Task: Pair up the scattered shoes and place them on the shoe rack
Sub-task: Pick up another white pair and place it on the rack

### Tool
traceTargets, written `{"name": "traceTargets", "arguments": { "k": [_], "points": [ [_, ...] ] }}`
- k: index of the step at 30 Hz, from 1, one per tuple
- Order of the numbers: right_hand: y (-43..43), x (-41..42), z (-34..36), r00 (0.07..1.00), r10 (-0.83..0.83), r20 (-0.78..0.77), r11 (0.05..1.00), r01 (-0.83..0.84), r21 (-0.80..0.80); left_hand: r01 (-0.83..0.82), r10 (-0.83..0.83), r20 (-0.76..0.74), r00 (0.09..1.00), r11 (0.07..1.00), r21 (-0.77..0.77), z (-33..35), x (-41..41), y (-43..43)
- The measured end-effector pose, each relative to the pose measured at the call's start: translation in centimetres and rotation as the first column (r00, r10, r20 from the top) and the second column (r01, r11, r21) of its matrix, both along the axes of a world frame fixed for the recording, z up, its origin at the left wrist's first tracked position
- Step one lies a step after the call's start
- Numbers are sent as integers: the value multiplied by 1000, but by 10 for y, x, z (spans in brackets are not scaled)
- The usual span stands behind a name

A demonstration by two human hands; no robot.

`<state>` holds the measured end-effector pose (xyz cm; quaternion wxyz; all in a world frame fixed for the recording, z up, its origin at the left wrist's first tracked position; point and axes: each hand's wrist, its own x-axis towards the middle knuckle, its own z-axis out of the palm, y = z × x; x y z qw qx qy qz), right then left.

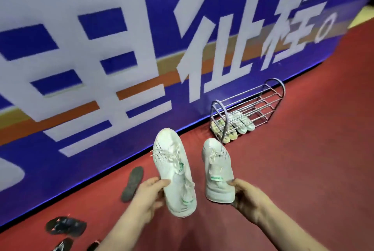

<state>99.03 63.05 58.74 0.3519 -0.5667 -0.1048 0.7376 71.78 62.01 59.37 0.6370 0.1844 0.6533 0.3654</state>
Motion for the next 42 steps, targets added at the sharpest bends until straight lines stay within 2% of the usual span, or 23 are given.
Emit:
{"name": "traceTargets", "arguments": {
  "k": [4, 8, 15, 20, 26, 31, 35, 42],
  "points": [
    [20, 113, 7, 989, -59, 134, 998, 57, 25, 36, -34, 37, 999, 998, -45, 2, 112, 48],
    [43, 201, 14, 963, -187, 193, 982, 185, 24, 129, -124, 80, 989, 989, -69, 4, 204, 90],
    [102, 304, -18, 929, -328, 174, 933, 347, -92, 266, -256, 85, 963, 955, -134, -23, 317, 180],
    [186, 360, -58, 913, -332, 235, 907, 378, -187, 292, -273, 114, 955, 932, -213, -74, 378, 273],
    [309, 419, -107, 916, -298, 268, 911, 357, -208, 319, -296, 128, 947, 914, -252, -139, 443, 389],
    [394, 458, -170, 925, -260, 277, 906, 333, -261, 298, -278, 107, 955, 907, -298, -199, 484, 457],
    [461, 492, -251, 937, -197, 287, 918, 279, -282, 276, -267, 74, 961, 894, -352, -281, 516, 495],
    [584, 576, -477, 928, 38, 370, 959, 70, -273, 136, -139, 27, 990, 885, -446, -484, 603, 571]
  ]
}}
